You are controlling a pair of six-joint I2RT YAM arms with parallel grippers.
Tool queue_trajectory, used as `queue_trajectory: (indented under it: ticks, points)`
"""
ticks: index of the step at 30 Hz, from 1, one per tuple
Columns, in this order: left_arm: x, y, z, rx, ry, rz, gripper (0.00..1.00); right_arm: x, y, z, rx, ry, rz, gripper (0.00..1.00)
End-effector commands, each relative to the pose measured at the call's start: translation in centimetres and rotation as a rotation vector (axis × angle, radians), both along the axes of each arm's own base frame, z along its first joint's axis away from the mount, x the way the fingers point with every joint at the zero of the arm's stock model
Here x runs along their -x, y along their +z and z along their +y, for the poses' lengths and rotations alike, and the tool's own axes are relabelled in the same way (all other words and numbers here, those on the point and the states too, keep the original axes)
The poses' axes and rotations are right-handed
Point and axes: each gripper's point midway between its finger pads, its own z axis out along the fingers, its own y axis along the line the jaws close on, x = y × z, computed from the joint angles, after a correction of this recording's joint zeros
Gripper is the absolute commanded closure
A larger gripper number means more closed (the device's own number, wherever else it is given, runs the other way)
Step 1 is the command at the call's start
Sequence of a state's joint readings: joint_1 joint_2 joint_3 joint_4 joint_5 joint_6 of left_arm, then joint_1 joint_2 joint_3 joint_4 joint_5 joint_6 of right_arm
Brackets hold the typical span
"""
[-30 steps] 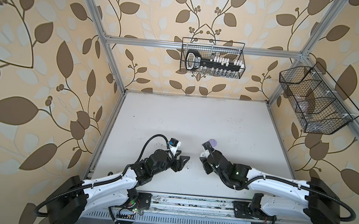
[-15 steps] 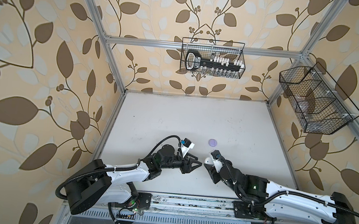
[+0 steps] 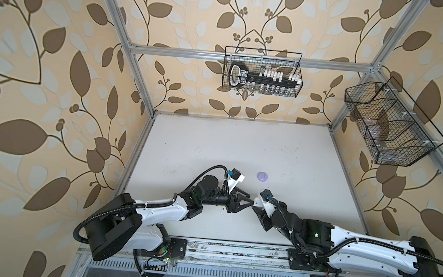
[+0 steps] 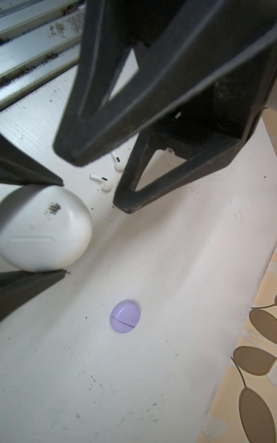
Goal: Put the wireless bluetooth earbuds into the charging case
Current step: 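Close the left gripper on the white case held by the right gripper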
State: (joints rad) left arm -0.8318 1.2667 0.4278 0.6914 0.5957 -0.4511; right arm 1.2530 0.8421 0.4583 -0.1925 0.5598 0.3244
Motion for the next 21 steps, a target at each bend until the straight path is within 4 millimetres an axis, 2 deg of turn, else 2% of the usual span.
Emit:
queue_trajectory:
  ticks: [1, 11, 18, 21]
  points:
    - [0.2, 1.7, -0.8, 0.037, -0.037, -0.015, 0.52, -0.1, 1.0, 0.3, 0.015, 0.005, -0.028, 0.77]
    - [0.5, 1.1, -1.1, 0.027, -0.063, 0.016, 0.52, -0.1, 2.1, 1.6, 0.032, 0.040, -0.061, 0.77]
    - [0.7, 1.5, -1.4, 0.039, -0.085, 0.021, 0.53, -0.2, 2.4, 2.5, 0.052, 0.068, -0.069, 0.76]
    - [0.9, 1.4, -1.5, 0.037, -0.091, 0.035, 0.58, -0.3, 2.5, 2.6, 0.056, 0.069, -0.078, 0.77]
